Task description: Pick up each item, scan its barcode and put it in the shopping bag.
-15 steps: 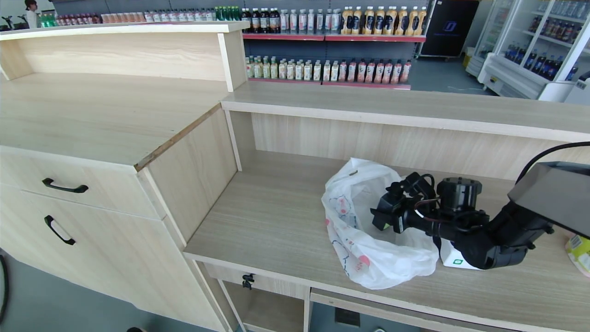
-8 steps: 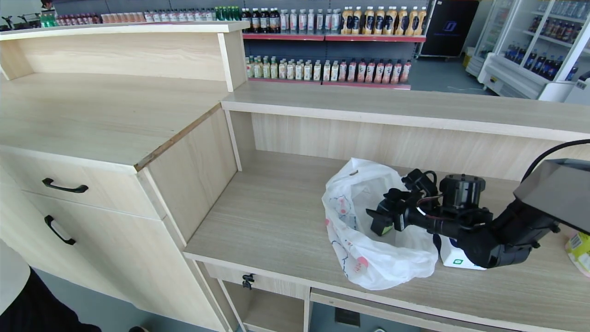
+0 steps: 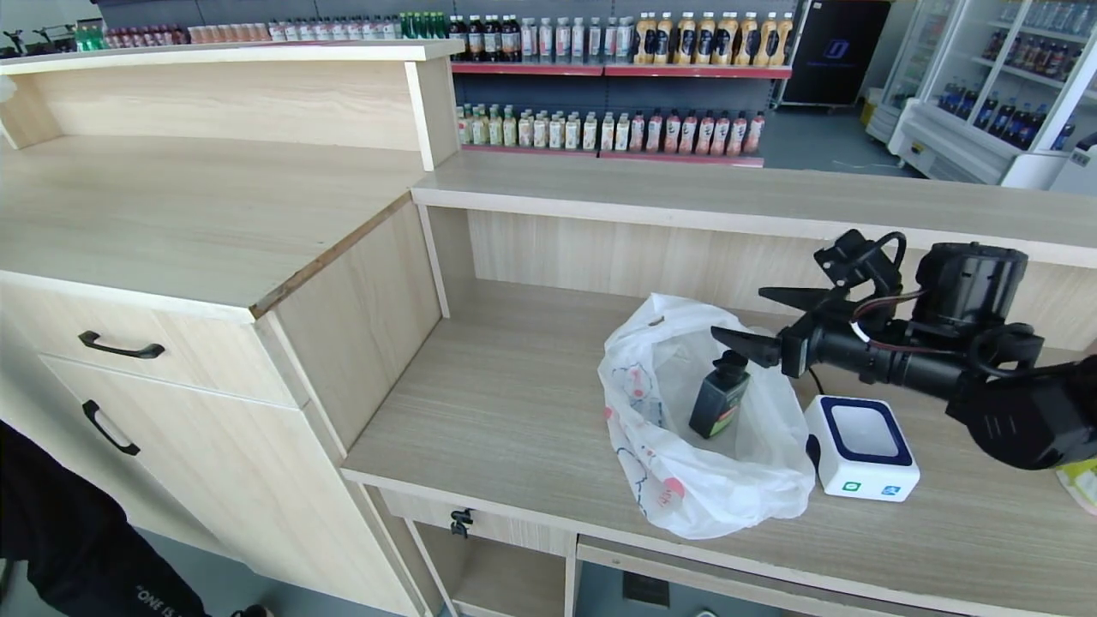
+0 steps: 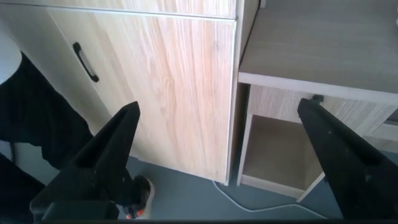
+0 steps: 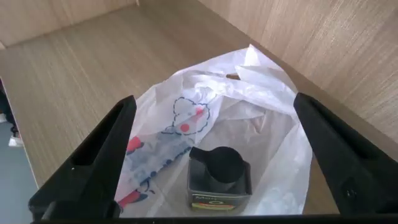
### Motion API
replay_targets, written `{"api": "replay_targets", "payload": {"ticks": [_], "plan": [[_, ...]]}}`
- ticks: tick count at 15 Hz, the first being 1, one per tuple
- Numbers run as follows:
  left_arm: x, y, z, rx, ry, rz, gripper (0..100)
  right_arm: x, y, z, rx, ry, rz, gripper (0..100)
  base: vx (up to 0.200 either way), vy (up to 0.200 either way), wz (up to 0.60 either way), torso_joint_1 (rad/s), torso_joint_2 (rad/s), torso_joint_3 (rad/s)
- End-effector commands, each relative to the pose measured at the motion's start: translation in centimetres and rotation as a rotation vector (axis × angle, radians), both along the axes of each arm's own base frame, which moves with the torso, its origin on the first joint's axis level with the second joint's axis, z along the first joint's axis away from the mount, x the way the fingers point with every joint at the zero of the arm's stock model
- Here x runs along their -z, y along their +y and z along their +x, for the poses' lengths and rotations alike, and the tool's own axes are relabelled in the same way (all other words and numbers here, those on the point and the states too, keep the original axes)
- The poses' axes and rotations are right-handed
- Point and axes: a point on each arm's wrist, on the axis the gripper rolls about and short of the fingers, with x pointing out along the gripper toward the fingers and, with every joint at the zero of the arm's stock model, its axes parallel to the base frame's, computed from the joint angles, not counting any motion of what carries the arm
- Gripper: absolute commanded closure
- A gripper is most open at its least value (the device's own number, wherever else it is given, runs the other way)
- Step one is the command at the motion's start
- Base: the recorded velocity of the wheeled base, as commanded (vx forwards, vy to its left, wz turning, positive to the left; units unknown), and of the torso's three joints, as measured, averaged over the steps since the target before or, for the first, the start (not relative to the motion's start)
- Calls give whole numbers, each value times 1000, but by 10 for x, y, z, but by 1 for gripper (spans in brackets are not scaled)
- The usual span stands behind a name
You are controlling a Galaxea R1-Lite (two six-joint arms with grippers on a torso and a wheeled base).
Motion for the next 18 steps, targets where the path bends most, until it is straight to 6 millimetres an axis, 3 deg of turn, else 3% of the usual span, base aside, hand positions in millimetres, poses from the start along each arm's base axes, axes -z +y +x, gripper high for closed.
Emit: {"api": "replay_targets", "payload": {"ticks": [1,6,8,11,14,17,18], "plan": [[0,0,0,-1,0,1,0,-62,-13,-67,14,-169,16,0,0,0,0,0,0,0],[0,0,0,0,0,0,0,-107,-37,-93,122,-348,-23,0,0,0,-480,-3,2,3],[0,0,0,0,0,1,0,-136,-48,-97,321,-268,5,0,0,0,-600,7,7,7],[0,0,0,0,0,0,0,-174,-74,-87,688,22,34,0,0,0,-600,1,1,4],[0,0,0,-1,0,0,0,-159,-100,-67,773,181,58,0,0,0,-200,-1,1,2],[0,0,0,-1,0,0,0,-119,-151,-8,888,241,46,0,0,0,0,0,0,0],[0,0,0,-1,0,0,0,-111,-162,0,907,249,20,0,0,0,0,0,0,0]]}}
